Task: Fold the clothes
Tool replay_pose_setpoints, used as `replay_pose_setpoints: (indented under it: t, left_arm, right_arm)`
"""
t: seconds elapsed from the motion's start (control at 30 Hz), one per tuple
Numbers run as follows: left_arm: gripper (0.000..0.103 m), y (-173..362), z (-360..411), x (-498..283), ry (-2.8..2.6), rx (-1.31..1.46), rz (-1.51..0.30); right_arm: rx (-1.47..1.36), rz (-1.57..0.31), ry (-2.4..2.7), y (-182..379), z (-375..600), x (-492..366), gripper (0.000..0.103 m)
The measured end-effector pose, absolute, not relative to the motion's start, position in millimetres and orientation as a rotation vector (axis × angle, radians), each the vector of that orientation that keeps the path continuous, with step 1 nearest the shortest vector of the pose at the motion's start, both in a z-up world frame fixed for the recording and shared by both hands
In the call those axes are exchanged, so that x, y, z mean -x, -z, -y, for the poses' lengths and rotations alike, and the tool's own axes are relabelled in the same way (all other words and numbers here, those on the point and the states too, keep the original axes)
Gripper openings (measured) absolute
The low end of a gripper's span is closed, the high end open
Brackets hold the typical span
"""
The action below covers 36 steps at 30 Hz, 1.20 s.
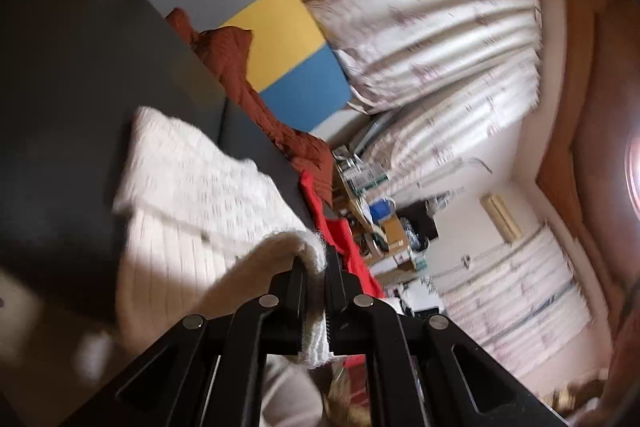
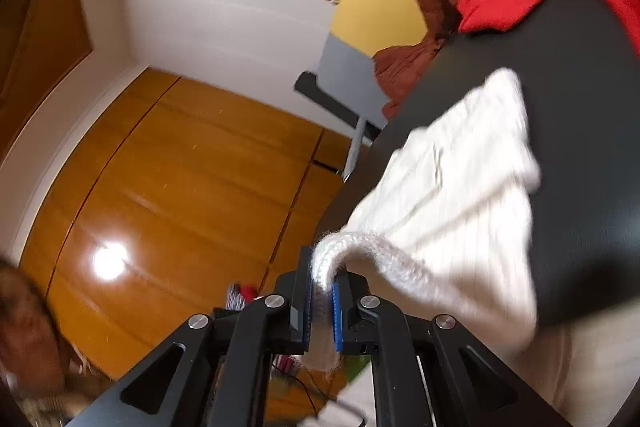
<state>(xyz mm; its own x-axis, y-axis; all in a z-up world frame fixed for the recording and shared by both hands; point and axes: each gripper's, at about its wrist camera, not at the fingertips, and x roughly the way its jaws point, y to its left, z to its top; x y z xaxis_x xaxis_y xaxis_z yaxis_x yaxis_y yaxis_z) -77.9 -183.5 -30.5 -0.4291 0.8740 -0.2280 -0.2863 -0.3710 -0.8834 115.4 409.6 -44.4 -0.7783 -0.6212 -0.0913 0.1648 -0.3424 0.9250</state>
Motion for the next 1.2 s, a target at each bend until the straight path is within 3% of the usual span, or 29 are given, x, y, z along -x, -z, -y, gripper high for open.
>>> replay_pose_setpoints:
  t: [0.4, 0.57, 0.63, 0.7, 0.77, 0.87, 1.03, 1.1, 1.2]
  left_arm:
    - [0.006, 108, 152, 219, -1.931, 1.150, 1.245]
    - [0.008, 122, 129, 242, -2.068, 1.272, 1.069]
    - [0.016, 114, 124, 239, -2.124, 1.253, 1.008]
    - [0.026, 96, 121, 227, -2.244, 1.190, 0.941]
    - [0.034, 74, 118, 211, -2.406, 1.090, 0.858]
    - [0.041, 49, 95, 197, -2.506, 0.982, 0.661]
    - [0.041, 48, 27, 207, -2.560, 1.044, 0.141]
    - [0.041, 55, 22, 212, -2.660, 1.106, 0.038]
    - [0.041, 64, 44, 223, -2.756, 1.221, 0.088]
  right_arm:
    - [-0.858, 1.685, 2.167, 94, -457, 25, 0.008]
    - [-0.909, 1.771, 2.174, 124, -466, 44, 0.011]
    - [-0.888, 1.780, 2.206, 124, -468, 45, 0.019]
    - [-0.846, 1.755, 2.286, 114, -469, 41, 0.049]
    - [-0.807, 1.645, 2.449, 92, -466, 31, 0.066]
    - [-0.871, 1.237, 2.644, 55, -438, 34, 0.063]
    - [-1.207, 0.409, 2.795, 29, -361, 73, 0.062]
    - [-1.394, 0.277, 2.837, 38, -352, 94, 0.062]
    - [-1.557, 0.361, 2.879, 55, -369, 111, 0.062]
